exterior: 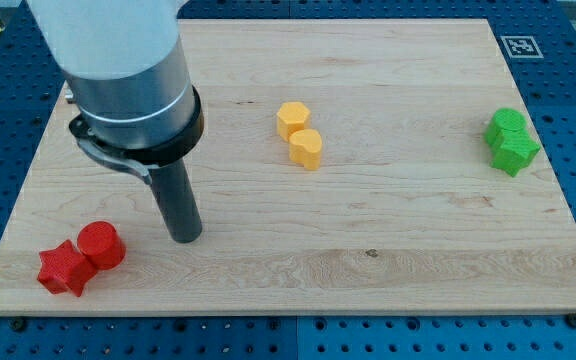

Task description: Slightly push the red star to the bottom left of the red circle

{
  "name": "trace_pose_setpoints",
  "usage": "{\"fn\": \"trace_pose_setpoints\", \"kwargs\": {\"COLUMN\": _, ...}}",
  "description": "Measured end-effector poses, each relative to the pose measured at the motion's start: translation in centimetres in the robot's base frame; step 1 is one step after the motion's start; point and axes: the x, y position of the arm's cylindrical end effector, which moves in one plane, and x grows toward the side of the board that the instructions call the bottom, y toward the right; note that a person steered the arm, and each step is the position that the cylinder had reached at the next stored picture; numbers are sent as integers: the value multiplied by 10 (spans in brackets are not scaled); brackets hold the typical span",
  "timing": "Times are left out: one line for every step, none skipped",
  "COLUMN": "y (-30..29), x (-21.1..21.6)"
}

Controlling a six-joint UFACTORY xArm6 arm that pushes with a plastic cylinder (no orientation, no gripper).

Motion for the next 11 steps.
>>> {"fn": "trace_pose_setpoints", "kwargs": {"y": -3, "x": 25}}
{"fn": "trace_pose_setpoints", "kwargs": {"y": -7, "x": 49}}
{"fn": "trace_pose_setpoints", "kwargs": {"y": -9, "x": 50}}
{"fn": "trace_pose_setpoints", "kwargs": {"y": -29, "x": 59}}
{"fn": "trace_pose_setpoints", "kwargs": {"y": -49, "x": 66}}
{"fn": "trace_pose_setpoints", "kwargs": {"y": -54, "x": 65}}
{"fn": "trace_pose_setpoints", "kwargs": {"y": -76, "x": 66}}
{"fn": "trace_pose_setpoints", "kwargs": {"y": -84, "x": 66}}
{"fn": "trace_pose_setpoints", "kwargs": {"y": -87, "x": 66}}
{"fn": "trace_pose_setpoints", "kwargs": {"y": -87, "x": 66}}
{"fn": "trace_pose_setpoints", "kwargs": {"y": -27, "x": 65}}
